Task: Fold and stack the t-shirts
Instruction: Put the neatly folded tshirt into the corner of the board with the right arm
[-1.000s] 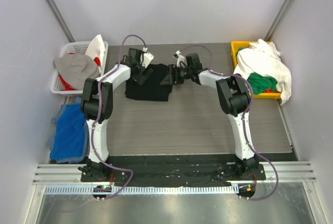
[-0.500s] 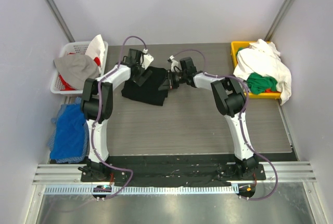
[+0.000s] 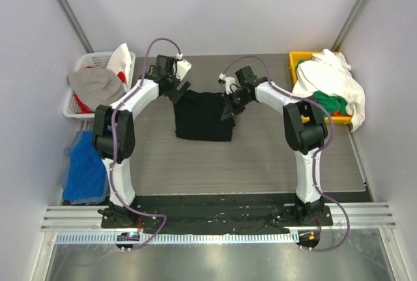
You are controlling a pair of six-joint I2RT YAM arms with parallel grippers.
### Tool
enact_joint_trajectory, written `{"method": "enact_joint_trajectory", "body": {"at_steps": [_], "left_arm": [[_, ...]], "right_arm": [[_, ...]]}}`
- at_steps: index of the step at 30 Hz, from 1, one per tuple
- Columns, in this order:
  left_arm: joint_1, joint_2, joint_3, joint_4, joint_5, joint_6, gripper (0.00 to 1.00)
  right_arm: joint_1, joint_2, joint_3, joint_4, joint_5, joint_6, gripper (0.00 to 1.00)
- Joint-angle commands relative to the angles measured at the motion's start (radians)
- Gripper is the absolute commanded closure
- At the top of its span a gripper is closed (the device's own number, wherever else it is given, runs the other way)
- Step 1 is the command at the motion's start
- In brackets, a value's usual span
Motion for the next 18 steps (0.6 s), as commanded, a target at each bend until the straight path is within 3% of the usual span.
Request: {"method": "enact_joint_trajectory", "body": {"at_steps": [1,7,18], "left_arm": [[-0.001,-0.13,0.025,-0.01,0.032,-0.049,0.03],[-0.006,-0.191,0.019,-0.029,0.025,-0.06,0.02],[-0.009,-0.289,-0.012,-0.053,0.015,-0.054,0.02]], "right_arm": [[-0.032,-0.176,-0.064,-0.349,0.212,-0.254,0.99],[-0.12,-0.343,-0.195,-0.469,0.397,-0.338,0.99],[-0.31,-0.484,-0.387,-0.636,0.533,-0.463,0.99]]}}
